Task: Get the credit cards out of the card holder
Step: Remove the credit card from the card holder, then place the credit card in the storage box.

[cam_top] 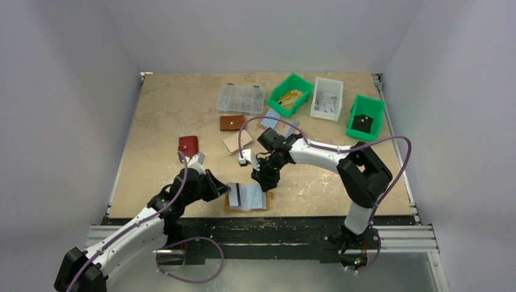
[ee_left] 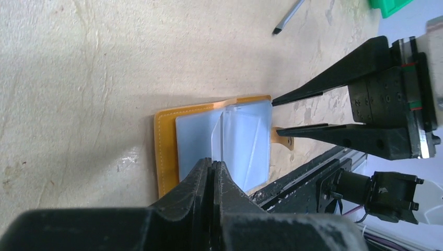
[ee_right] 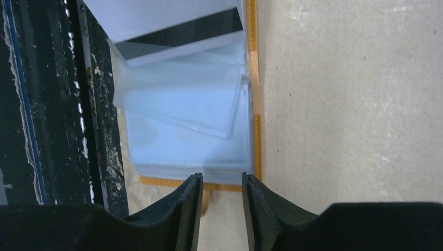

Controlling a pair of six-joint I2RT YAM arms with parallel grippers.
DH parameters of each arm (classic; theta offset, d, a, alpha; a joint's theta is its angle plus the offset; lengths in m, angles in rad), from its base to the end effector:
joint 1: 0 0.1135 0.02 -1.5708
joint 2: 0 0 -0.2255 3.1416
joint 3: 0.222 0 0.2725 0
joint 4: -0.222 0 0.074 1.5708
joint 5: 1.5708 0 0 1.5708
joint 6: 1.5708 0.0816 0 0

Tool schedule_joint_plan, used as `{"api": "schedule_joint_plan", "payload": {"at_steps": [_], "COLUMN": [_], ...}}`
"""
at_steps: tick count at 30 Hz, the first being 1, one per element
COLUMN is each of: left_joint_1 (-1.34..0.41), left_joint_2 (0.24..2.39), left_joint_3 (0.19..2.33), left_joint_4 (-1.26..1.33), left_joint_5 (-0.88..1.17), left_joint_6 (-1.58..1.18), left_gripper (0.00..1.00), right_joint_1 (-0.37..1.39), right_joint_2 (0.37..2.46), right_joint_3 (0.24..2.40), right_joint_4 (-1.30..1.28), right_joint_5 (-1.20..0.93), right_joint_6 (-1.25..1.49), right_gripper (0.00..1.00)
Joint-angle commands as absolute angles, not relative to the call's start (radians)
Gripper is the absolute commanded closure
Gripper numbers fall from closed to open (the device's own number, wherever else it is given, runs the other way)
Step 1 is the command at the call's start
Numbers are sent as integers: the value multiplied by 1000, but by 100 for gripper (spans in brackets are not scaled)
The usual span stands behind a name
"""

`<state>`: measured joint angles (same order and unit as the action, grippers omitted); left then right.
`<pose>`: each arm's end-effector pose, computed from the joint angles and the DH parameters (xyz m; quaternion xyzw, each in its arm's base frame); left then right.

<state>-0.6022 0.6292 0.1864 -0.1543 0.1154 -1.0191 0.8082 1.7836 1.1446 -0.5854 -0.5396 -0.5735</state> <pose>0.1857 -0.1390 0.0993 -0.1562 0.8688 -0.3736 0.2849 0.2223 0.2934 0.0881 -0.6403 0.7024 0.2802 0.1342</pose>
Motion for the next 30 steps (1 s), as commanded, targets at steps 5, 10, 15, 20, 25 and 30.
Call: {"api": "schedule_joint_plan", "payload": {"at_steps": [5,10,15,20,25,30], "left_joint_1": [-597,-598,-598,-600,-607,-682], "left_joint_2": [684,663,689,755,826,912], "left_joint_3": [280,302,348,388,451,548], "left_joint_4": [-118,-19,90,250,296,270], "left_joint_5": [81,109,144,280,370,375], "left_joint_6": [-895,-786,-693,-630,-547,-419], "left_gripper": [100,100,100,100,100,100], "right_joint_1": [740,709,701,672,655,642], "right_joint_2": [1658,1547,1459,1468,1440,1414], "right_joint_3": [1132,1131,1172,1297,1356,1360], "right_joint_4": [-663,-656,-690,-828,-861,-904], "right_joint_5": [-627,-707,-730,-828,-915,-934], "right_joint_6": [-637,-676,-787,-937,-970,-993], "right_gripper": [57,54,39,30,26,26]}}
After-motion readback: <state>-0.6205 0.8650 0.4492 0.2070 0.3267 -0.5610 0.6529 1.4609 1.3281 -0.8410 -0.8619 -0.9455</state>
